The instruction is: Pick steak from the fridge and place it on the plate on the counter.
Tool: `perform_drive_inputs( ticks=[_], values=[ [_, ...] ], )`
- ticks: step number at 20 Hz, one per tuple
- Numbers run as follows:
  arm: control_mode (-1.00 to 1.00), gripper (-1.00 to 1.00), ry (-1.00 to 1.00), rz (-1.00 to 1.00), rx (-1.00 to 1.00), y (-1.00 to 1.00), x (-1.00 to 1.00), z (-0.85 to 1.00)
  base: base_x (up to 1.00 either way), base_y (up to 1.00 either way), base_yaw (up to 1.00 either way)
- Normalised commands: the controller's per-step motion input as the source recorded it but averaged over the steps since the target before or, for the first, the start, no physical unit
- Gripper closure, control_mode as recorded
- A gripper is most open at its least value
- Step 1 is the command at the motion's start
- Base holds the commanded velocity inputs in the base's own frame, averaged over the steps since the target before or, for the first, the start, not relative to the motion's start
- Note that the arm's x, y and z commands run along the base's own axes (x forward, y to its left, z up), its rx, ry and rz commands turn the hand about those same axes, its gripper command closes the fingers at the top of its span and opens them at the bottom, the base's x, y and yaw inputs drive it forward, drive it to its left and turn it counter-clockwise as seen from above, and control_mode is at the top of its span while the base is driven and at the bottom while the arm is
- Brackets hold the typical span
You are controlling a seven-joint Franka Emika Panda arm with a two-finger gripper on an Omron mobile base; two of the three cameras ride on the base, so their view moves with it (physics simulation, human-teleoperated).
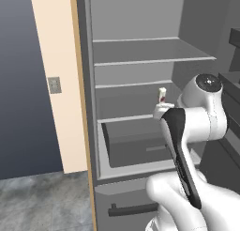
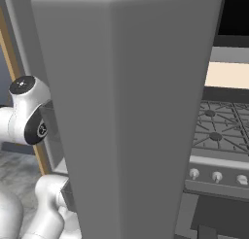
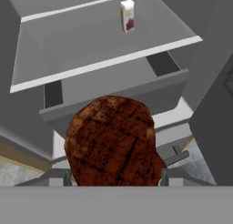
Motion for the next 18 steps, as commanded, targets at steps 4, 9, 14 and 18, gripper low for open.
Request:
perform_drive_inputs(
  ticks=[4, 9, 14, 18],
  values=[
    [-1.00, 1.00, -0.03, 0.00, 0.06, 0.00, -0.25, -0.02, 0.00, 0.00, 0.00],
    [-1.00, 1.00, 0.02, 0.00, 0.01, 0.00, 0.00, -0.02, 0.00, 0.00, 0.00],
    [-1.00, 1.00, 0.00, 0.00, 0.00, 0.00, -0.01, 0.00, 0.00, 0.00, 0.00],
    [1.00, 1.00, 0.00, 0.00, 0.01, 0.08, -0.16, -0.03, -0.09, 0.06, 0.00]
  ],
)
